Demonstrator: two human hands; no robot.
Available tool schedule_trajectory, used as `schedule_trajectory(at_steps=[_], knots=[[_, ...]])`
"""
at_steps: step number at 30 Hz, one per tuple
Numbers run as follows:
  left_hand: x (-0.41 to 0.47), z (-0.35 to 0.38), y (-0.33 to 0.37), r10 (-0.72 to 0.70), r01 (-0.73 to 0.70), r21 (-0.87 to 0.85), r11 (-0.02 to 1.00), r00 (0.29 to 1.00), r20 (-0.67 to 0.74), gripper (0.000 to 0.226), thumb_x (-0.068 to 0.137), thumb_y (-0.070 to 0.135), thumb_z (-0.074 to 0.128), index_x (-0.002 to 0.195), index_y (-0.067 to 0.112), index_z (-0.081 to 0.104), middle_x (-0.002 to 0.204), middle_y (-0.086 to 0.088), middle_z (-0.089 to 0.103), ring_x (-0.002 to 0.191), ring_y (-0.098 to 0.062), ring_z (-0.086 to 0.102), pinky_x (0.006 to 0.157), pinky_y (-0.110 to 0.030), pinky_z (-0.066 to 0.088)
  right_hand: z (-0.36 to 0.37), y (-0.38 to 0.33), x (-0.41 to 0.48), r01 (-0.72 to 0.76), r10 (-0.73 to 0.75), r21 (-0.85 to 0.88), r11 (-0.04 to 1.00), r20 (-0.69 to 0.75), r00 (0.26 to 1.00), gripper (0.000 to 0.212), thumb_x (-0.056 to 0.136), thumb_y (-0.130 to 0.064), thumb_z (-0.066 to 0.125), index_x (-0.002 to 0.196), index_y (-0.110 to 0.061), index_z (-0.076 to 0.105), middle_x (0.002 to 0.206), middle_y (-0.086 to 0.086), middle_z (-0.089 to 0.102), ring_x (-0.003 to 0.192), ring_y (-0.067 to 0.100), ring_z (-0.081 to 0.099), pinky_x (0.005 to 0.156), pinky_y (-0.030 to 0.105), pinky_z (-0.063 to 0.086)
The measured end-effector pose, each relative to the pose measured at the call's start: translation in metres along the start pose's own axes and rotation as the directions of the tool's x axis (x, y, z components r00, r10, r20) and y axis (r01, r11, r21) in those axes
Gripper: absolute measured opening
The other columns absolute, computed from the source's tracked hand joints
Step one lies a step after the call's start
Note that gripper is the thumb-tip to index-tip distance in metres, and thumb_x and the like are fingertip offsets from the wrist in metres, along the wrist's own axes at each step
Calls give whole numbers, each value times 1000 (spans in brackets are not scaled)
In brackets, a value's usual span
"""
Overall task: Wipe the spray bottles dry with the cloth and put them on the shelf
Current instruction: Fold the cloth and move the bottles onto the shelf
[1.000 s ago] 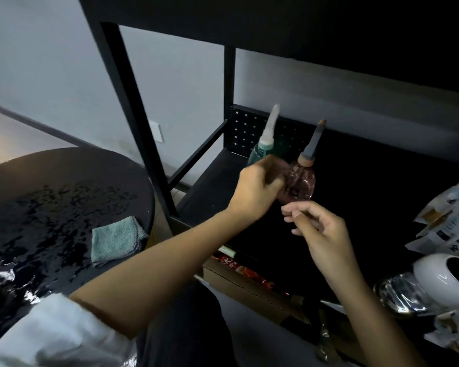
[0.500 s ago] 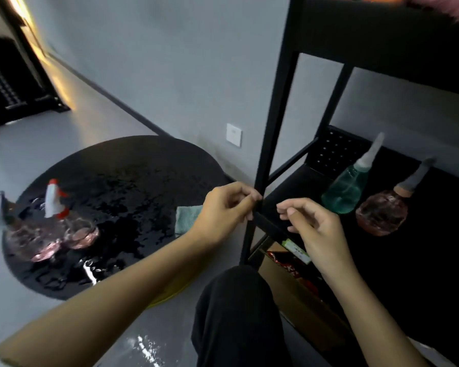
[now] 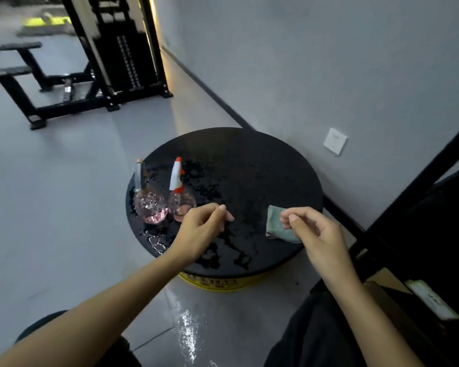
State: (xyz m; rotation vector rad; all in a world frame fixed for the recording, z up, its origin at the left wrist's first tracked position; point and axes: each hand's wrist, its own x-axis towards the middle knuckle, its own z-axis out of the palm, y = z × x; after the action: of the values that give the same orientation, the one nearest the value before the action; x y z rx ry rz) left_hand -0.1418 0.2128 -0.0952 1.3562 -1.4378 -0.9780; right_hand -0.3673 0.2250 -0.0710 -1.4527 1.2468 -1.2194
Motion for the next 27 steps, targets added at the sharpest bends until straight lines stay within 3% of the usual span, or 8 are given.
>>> schedule_trajectory(at_steps=[3,8,12,15,17,19,22,27], knots=[[3,-31,-31,-76,82,52,995,992,-97,26,99,17,52,78,20,69,68,8,62,60,-1,55,60,-17,43,27,12,7,-38,38,18,999,25,999,19,95,-8,56,89,-18,71,85,-8,72,84,1,66,73,14,50],[18,-63,-72,-142,188,139,972,948,-286,10,95,12,57,102,14,63,103,-2,66,84,-6,60,69,-12,46,59,35,19,-76,74,15,997,77,994,22,95,-7,55,88,-21,70,86,-9,73,83,4,67,74,15,51],[44,-75,-97,-160,251,214,944,916,-368,36,91,13,64,124,11,50,123,-7,57,108,-16,56,91,-26,48,71,56,20,-126,124,8,992,115,986,21,94,-4,55,89,-17,71,87,-6,73,83,4,68,73,15,50],[67,-77,-104,-124,239,295,925,924,-361,54,90,10,65,138,8,40,138,-8,49,126,-21,49,110,-36,38,76,67,19,-165,162,11,986,127,979,21,94,-3,55,89,-16,71,87,-7,73,81,4,68,72,14,50],[79,-74,-103,-82,204,313,928,929,-360,57,90,10,65,140,10,38,139,-4,49,126,-16,47,108,-28,34,78,68,20,-158,155,17,987,123,980,20,93,-2,56,89,-15,71,88,-6,73,82,4,68,71,13,50],[89,-69,-101,-73,181,293,939,935,-346,54,90,11,65,137,12,40,128,-3,54,115,-14,51,99,-26,40,78,69,21,-153,149,19,988,123,981,19,93,-3,56,90,-15,71,89,-7,73,83,4,68,72,13,50],[99,-67,-105,-73,179,276,944,933,-353,39,92,13,63,128,11,47,111,-5,59,98,-21,58,87,-35,52,76,73,22,-140,141,-13,990,121,983,21,94,-6,56,89,-20,71,90,-11,73,85,3,68,73,14,50],[104,-78,-108,-125,208,240,948,939,-319,16,90,12,65,105,10,60,98,-4,65,95,-26,62,90,-45,52,72,77,24,-138,140,-29,990,112,984,21,94,-8,55,89,-21,71,91,-12,73,86,3,68,73,13,49]])
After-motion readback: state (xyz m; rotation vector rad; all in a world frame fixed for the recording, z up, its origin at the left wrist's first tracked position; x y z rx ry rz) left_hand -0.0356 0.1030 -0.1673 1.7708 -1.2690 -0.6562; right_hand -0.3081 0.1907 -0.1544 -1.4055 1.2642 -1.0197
